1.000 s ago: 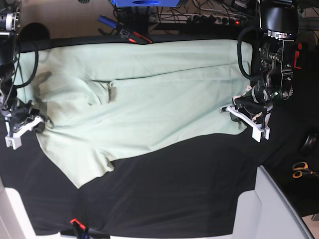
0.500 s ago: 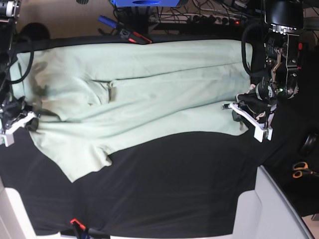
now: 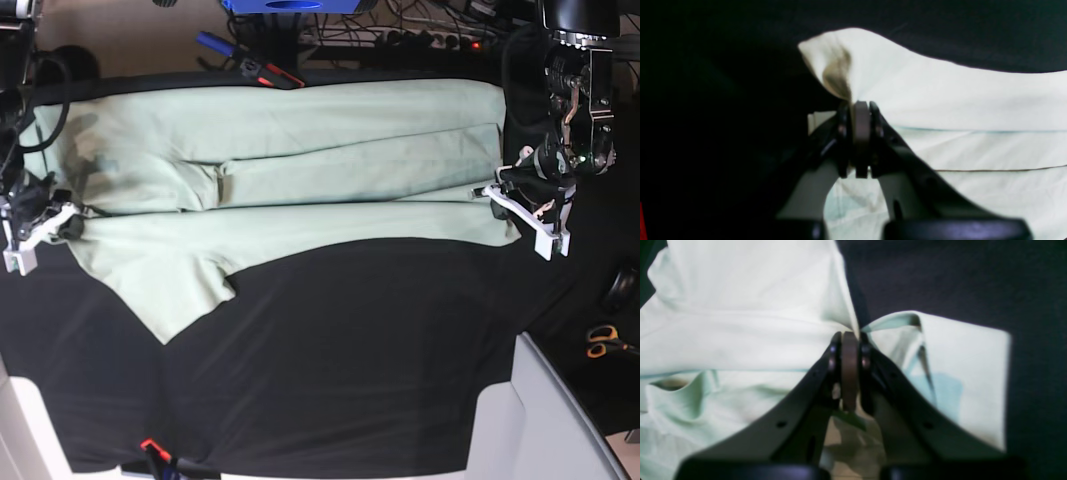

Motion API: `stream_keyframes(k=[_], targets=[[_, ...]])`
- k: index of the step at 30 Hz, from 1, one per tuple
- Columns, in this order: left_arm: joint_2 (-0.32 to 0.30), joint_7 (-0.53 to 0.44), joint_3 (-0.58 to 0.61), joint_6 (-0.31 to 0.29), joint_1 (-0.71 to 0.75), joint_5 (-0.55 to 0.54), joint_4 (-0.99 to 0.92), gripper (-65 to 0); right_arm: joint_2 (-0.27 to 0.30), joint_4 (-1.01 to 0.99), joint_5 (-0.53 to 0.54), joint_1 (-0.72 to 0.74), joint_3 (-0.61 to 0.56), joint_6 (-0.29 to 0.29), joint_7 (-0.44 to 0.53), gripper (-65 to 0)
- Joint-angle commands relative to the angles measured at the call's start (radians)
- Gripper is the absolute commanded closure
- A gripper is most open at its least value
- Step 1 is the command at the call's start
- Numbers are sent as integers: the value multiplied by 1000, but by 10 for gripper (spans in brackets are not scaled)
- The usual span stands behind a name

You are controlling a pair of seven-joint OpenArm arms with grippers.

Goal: Fold the T-shirt properly
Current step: 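Lay the folded edge down and open both grippers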

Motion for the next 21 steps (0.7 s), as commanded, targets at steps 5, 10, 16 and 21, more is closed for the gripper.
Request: stream_keyframes(k=[5, 10, 16, 21], targets=[[-11, -15, -4, -1, -9, -1, 9, -2, -8, 23, 16, 18, 29, 5, -43, -13], [-14, -14, -16, 2, -8, -1, 9, -149, -42, 121, 15, 9, 146, 5, -125, -212], [-23, -14, -18, 2, -8, -1, 11, -408, -41, 287, 15, 3, 161, 2, -201, -313], [-23, -14, -19, 2, -17, -2, 15, -413, -33, 198, 9, 90, 153, 2, -201, -318]])
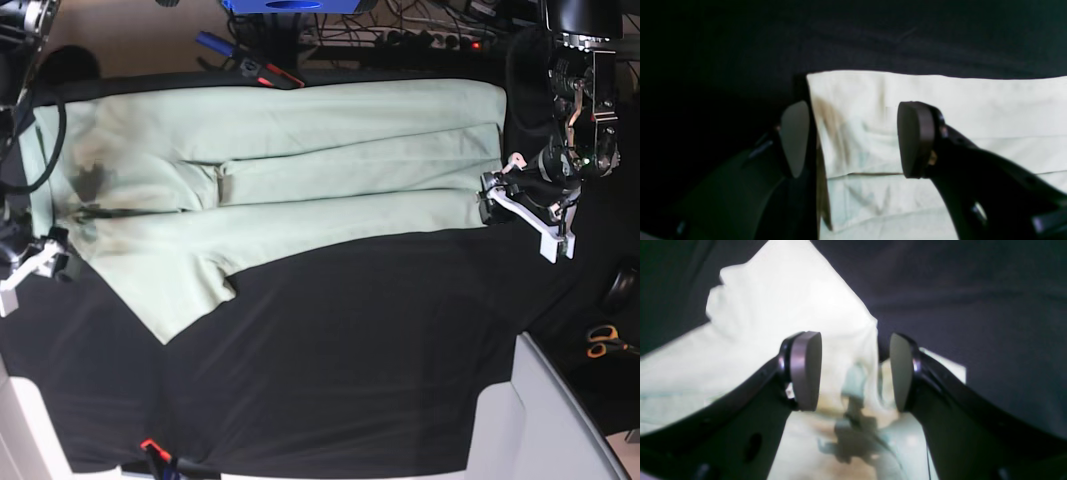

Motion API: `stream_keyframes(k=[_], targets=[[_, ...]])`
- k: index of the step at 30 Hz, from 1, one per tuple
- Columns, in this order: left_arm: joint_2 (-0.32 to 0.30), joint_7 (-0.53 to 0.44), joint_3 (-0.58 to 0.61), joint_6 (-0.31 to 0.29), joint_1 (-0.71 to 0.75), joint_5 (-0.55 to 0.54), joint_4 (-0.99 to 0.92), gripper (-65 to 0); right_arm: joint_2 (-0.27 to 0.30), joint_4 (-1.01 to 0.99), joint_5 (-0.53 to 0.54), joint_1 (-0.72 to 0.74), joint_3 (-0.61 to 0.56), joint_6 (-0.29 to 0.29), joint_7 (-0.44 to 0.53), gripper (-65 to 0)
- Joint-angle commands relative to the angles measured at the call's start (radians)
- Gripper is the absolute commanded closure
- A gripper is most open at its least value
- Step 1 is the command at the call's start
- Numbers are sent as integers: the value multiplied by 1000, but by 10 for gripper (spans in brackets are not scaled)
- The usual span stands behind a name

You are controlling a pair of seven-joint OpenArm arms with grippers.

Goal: Fold the T-shirt properly
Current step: 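Lay the folded edge down and open both grippers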

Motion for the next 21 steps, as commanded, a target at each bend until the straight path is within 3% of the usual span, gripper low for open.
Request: stream_keyframes(k=[1, 6, 11, 16, 21], targets=[[-17, -14, -16, -2, -10, -7, 20, -413, 18, -27, 11, 41, 1, 1, 19, -319], [2, -14, -149, -3, 2, -11, 18, -411, 67, -206, 11, 148, -134, 1, 28, -319], [0, -14, -243, -6, 39, -11, 22, -411, 81, -370, 11, 217, -209, 0, 85, -319], [0, -14, -277, -6, 61, -8, 15, -411, 81, -473, 11, 246, -287, 0, 149, -318], [0, -14, -277, -6, 61, -5, 14, -411, 75, -508, 11, 251, -306, 0, 155, -313]])
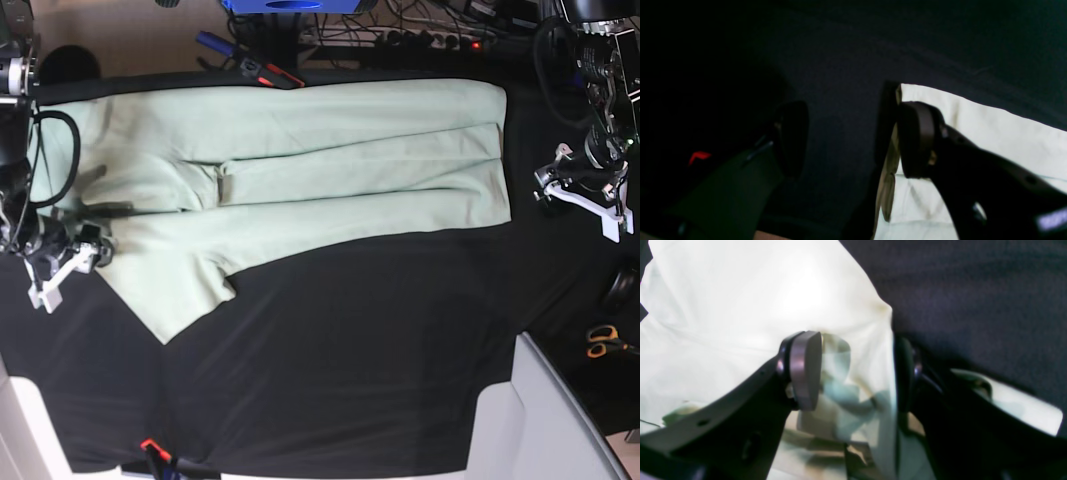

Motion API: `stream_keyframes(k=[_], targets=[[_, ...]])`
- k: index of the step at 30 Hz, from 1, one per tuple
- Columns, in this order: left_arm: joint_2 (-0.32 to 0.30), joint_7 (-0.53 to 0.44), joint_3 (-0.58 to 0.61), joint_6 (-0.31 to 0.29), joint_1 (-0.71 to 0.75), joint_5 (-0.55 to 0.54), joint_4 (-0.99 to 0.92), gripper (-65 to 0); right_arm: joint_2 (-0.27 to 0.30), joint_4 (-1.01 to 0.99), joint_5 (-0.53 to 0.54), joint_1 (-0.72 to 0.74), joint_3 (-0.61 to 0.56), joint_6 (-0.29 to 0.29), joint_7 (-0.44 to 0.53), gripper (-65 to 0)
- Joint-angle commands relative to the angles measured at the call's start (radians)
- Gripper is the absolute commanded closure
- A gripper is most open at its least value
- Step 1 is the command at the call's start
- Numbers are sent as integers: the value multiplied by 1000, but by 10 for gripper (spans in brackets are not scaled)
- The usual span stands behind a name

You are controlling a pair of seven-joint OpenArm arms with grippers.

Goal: Fold the T-shirt properly
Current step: 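Lay the folded edge down and open both grippers, then regrasp the folded edge with both grippers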

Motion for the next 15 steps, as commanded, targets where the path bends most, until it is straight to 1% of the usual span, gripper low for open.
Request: stream_keyframes(k=[1, 15], targets=[[-19, -17, -7, -2, -5, -1, 12, -411, 17, 11, 11, 26, 3, 8, 15, -313], [-16, -17, 0, -2, -5, -1, 12, -411, 20, 8, 11, 37, 3, 8, 36, -310]])
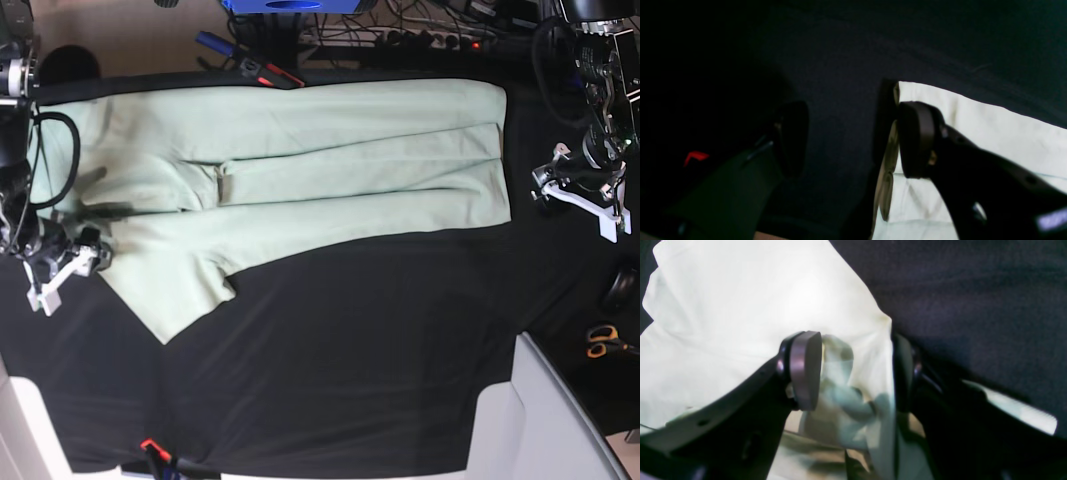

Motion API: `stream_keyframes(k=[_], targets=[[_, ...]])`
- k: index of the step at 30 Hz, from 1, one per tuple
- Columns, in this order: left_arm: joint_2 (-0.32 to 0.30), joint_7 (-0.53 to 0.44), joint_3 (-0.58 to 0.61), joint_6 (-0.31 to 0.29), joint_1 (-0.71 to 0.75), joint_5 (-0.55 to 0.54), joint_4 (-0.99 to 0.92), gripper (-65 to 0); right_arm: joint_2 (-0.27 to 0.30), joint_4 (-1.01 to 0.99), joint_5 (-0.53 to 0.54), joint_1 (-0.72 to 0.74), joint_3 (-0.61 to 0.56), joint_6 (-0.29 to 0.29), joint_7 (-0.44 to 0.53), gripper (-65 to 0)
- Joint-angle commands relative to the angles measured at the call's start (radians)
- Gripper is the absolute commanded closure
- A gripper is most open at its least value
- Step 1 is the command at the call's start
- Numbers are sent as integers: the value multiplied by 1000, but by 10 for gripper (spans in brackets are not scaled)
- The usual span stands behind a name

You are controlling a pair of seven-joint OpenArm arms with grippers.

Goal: Fold the T-shirt properly
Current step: 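Regrasp the folded edge with both grippers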

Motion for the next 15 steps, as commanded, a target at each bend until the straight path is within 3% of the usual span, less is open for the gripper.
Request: stream_keyframes(k=[1, 3, 8, 15], targets=[[-17, -17, -9, -2, -5, -1, 12, -411, 21, 11, 12, 32, 3, 8, 19, -309], [-17, -17, -9, -2, -5, -1, 12, -411, 23, 11, 12, 32, 2, 8, 19, -280], [-17, -17, -9, -2, -5, -1, 11, -411, 23, -1, 12, 46, 2, 8, 10, -44], [-17, -17, -14, -2, -5, -1, 11, -411, 21, -33, 12, 56, 2, 8, 10, -4]])
